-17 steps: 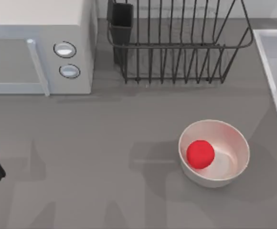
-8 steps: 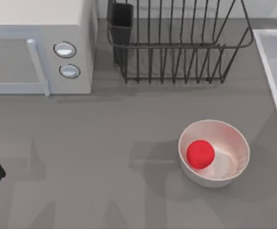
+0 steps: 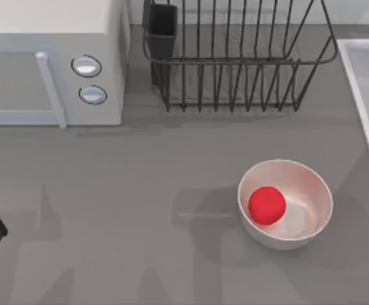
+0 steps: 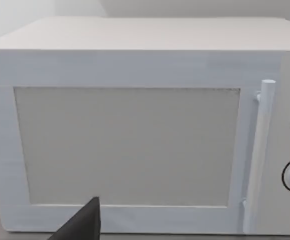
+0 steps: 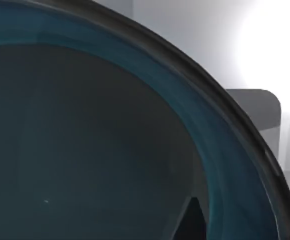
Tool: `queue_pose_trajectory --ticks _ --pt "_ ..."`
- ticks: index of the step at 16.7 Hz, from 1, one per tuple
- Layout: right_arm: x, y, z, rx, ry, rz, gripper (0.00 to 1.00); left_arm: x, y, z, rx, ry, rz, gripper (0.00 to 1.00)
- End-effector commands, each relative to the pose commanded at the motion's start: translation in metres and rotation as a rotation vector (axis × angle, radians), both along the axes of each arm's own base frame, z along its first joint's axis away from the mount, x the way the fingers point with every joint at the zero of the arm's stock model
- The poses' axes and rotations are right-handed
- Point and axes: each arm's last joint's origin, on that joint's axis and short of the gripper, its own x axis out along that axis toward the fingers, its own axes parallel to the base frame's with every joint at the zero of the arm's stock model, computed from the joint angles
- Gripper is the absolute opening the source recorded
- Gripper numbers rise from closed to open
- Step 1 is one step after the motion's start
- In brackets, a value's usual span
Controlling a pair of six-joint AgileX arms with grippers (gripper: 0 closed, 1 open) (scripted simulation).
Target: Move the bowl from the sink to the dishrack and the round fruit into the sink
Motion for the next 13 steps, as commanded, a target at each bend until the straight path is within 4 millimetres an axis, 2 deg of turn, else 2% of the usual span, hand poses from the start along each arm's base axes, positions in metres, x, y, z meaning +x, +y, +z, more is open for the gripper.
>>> queue_pose_trajectory --ticks 3,4,13 --pt "0.0000 0.0000 0.0000 0.000 0.000 0.000 0.02 0.0000 0.0000 0.0000 0.000 0.000 0.000 1.00" --pt "0.0000 0.0000 0.0000 0.000 0.000 0.000 0.00 0.0000 0.0000 0.0000 0.000 0.000 0.000 1.00" --pt "0.0002 0.0012 0.0032 -0.001 -0.004 0.002 0.00 0.0000 0.0000 0.0000 0.000 0.000 0.000 1.00"
